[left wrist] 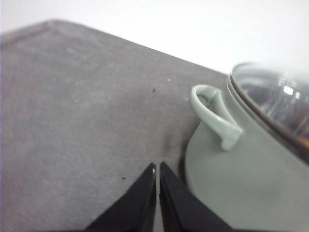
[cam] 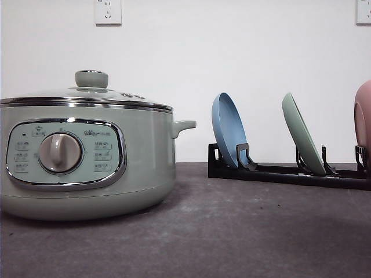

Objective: Transfer potato from steamer to green plate

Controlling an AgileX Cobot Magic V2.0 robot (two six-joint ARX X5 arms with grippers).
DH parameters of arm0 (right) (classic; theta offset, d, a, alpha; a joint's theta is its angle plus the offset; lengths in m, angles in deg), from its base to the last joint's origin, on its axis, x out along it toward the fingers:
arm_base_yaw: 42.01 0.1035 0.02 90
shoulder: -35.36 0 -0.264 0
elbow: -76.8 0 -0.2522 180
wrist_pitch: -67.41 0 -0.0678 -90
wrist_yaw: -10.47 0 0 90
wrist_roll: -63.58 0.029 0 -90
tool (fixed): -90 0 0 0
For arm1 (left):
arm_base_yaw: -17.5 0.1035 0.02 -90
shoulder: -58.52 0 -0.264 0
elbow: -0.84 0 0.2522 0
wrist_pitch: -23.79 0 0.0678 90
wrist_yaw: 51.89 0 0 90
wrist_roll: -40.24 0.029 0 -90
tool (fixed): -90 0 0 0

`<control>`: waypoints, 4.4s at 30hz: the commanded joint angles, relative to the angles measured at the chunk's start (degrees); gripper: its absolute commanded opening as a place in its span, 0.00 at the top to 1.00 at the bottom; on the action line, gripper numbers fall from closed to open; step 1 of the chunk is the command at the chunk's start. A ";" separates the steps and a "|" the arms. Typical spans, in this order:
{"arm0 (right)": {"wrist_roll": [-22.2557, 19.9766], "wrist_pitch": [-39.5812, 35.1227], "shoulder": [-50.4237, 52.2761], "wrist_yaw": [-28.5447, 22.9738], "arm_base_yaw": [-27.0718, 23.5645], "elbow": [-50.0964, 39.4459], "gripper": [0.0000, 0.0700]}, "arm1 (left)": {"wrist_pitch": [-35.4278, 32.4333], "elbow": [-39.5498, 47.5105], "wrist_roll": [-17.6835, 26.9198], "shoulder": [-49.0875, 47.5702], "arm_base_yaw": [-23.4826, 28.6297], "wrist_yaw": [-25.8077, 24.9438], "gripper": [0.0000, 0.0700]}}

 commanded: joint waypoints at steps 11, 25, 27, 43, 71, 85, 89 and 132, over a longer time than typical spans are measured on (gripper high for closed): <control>7.15 -1.40 0.11 1.42 0.02 6.01 0.99 | 1.59 -7.26 -9.77 0.25 0.15 -5.09 0.99; 0.16 7.73 -10.55 1.70 0.02 28.14 0.99 | 13.80 -30.37 -0.62 13.26 0.15 -12.26 0.99; -2.11 11.18 -13.64 2.20 0.02 32.09 0.99 | 16.42 -33.64 1.88 16.34 0.15 -14.58 0.99; -19.58 41.12 -37.71 16.76 0.05 58.10 0.99 | 40.10 -55.11 20.06 34.08 -2.94 -29.11 1.00; -20.72 46.56 -39.63 16.44 0.09 61.18 0.24 | 42.62 -56.28 20.70 34.18 -5.31 -30.60 0.18; -9.18 38.93 -46.91 16.31 0.09 66.53 0.24 | 42.64 -56.28 20.31 34.18 -5.31 -30.60 0.19; -8.74 38.40 -53.95 15.93 0.09 72.83 0.24 | 42.64 -56.27 20.31 34.18 -5.31 -30.60 0.19; -7.19 24.85 -107.69 5.55 0.02 97.11 0.36 | 42.69 -56.28 20.31 34.18 -5.31 -30.60 0.19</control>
